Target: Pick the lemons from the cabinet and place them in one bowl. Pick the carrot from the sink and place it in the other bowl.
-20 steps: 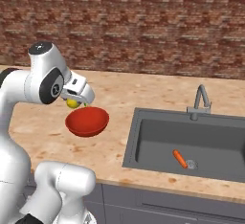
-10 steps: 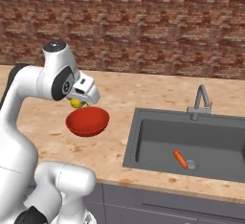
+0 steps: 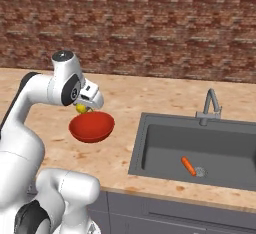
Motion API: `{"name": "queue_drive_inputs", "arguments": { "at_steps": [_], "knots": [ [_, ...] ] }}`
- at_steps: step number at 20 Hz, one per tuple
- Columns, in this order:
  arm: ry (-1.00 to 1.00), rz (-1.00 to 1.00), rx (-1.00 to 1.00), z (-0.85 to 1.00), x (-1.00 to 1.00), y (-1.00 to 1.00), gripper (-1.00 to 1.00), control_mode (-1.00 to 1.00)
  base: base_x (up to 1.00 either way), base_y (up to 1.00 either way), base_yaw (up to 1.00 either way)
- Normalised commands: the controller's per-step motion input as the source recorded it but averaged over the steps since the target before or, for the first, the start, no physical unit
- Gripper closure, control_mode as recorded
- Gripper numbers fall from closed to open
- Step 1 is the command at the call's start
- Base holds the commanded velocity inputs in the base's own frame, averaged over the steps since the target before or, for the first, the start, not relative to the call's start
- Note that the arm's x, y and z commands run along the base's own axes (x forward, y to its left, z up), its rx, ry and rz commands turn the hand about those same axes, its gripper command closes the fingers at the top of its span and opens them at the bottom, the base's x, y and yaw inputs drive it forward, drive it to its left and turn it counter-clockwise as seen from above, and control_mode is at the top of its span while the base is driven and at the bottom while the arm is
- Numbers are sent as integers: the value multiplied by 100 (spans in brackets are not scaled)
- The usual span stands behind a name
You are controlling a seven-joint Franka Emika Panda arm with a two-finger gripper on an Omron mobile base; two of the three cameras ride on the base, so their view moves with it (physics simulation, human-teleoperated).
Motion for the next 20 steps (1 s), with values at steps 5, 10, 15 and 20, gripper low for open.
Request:
{"name": "queue_drive_inputs", "arguments": {
  "at_steps": [5, 10, 15, 20],
  "knots": [
    [0, -3, 5, -32, 26, 0, 100, -100, 0, 0, 0],
    [-1, -2, -3, -17, 2, 26, 100, -100, 0, 0, 0],
    [0, -1, -10, -19, 3, 50, 100, -100, 0, 0, 0],
    [1, 0, 0, -9, 40, 8, 100, -100, 0, 0, 0]
  ]
}}
